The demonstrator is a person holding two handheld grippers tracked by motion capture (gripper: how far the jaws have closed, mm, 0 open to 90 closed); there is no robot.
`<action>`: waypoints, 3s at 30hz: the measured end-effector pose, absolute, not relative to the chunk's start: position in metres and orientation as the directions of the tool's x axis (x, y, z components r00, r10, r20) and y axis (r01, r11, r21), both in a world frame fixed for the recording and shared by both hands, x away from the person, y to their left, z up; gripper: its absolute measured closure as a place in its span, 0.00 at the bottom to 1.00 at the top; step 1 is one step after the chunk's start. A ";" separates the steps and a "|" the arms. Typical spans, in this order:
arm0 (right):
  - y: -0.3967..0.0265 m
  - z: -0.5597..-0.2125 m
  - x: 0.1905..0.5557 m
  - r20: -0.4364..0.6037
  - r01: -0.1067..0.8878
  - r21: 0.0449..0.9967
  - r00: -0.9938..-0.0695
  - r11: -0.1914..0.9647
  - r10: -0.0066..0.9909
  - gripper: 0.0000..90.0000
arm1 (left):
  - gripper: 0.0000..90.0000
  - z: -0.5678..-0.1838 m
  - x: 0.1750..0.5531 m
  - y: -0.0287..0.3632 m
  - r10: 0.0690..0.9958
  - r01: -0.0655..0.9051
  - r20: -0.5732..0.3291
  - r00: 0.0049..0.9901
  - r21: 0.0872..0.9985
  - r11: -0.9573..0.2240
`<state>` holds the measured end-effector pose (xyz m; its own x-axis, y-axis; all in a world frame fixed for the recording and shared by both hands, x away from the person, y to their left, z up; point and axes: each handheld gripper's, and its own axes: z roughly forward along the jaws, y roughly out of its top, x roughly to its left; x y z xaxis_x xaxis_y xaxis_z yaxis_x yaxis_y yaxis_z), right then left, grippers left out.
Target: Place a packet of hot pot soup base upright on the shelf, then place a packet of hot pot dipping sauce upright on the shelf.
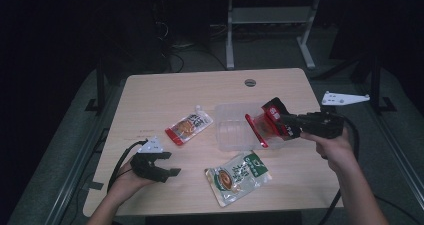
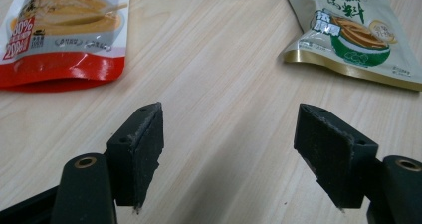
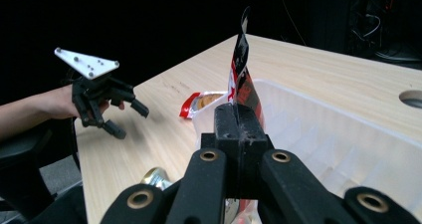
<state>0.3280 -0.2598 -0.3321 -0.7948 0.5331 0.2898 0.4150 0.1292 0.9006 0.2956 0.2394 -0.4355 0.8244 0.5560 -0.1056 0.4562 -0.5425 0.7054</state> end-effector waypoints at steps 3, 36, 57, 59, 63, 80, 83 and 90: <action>-0.252 -0.333 0.337 0.296 0.420 0.899 -0.793 0.126 0.533 1.00 | 0.30 -0.436 0.296 0.242 0.558 0.455 -0.097 0.824 0.701 -0.549; -0.231 -0.347 0.363 0.238 0.444 0.874 -0.746 0.198 0.622 1.00 | 0.30 -0.438 0.292 0.248 0.568 0.466 -0.094 0.817 0.688 -0.556; -0.223 -0.357 0.366 0.210 0.457 0.857 -0.732 0.238 0.648 1.00 | 0.30 -0.439 0.292 0.246 0.572 0.475 -0.106 0.813 0.688 -0.549; -0.223 -0.358 0.367 0.207 0.457 0.857 -0.730 0.240 0.651 1.00 | 0.30 -0.439 0.292 0.247 0.568 0.473 -0.102 0.816 0.684 -0.556; -0.222 -0.362 0.369 0.209 0.461 0.854 -0.727 0.239 0.654 1.00 | 0.30 -0.439 0.293 0.247 0.569 0.474 -0.105 0.816 0.684 -0.554; -0.214 -0.371 0.377 0.229 0.489 0.840 -0.714 0.236 0.662 0.84 | 0.30 -0.441 0.292 0.247 0.569 0.483 -0.116 0.814 0.679 -0.552; -0.216 -0.369 0.376 0.246 0.492 0.842 -0.716 0.222 0.654 0.70 | 0.30 -0.440 0.293 0.247 0.571 0.483 -0.117 0.813 0.682 -0.548; -0.221 -0.359 0.369 0.232 0.471 0.853 -0.728 0.225 0.645 0.49 | 0.30 -0.440 0.293 0.247 0.564 0.477 -0.111 0.818 0.681 -0.557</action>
